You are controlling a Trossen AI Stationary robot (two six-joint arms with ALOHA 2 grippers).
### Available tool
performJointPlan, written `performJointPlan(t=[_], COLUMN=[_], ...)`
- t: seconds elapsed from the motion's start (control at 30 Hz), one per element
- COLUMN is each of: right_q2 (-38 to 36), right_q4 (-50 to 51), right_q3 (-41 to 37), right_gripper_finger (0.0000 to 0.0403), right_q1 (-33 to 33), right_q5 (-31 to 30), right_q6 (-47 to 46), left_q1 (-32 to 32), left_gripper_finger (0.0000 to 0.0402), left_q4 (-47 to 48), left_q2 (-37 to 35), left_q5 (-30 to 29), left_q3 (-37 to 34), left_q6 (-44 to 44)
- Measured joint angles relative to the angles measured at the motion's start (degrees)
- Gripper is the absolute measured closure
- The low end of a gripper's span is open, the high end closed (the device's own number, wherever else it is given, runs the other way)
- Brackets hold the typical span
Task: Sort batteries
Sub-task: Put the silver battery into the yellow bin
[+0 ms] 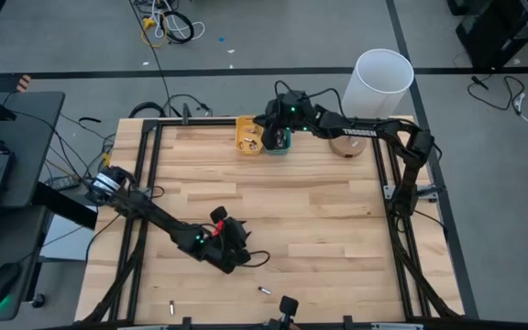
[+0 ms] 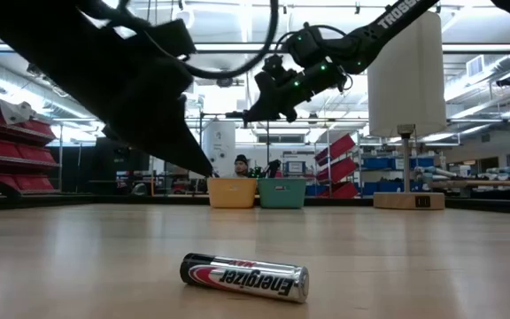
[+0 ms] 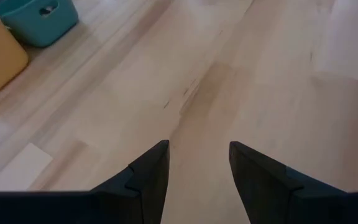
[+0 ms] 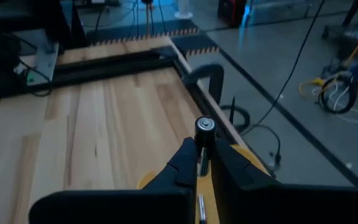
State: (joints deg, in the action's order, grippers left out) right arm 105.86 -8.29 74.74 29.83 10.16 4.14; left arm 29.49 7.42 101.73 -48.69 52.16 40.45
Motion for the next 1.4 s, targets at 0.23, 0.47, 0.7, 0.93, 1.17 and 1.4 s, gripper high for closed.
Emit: performJointPlan(t=[0.23,0.47,0.7,0.93,1.17,1.4], right_q2=[1.17,12.65,18.64,15.99,5.45,-9.43], right_q4=[-1.24,4.9,19.26,20.55,27.07,24.57], right_q3=[0.09,9.77,20.83,21.59,18.72,6.13], right_gripper_finger=[0.0371,0.0368,0.033,0.0256,0.0246,0.026], right_q1=[0.08,1.3,2.81,2.95,2.15,-3.04], right_q5=[2.12,4.19,4.61,5.43,13.27,10.06], right_q6=[1.96,1.95,1.83,4.1,2.0,4.62], left_q1=[-2.55,-2.5,-1.7,-1.72,-1.21,1.3], left_gripper_finger=[0.0218,0.0218,0.0218,0.0218,0.0218,0.0218], left_q4=[-2.42,-3.25,-3.44,-4.15,-8.08,-13.51], left_q2=[0.0,0.0,0.0,0.02,0.02,0.02], left_q5=[8.43,15.57,18.78,23.02,25.0,20.44], left_q3=[0.01,0.02,0.0,0.0,0.0,0.0], left_q6=[-3.97,-8.82,-10.35,-11.74,-13.64,-18.04])
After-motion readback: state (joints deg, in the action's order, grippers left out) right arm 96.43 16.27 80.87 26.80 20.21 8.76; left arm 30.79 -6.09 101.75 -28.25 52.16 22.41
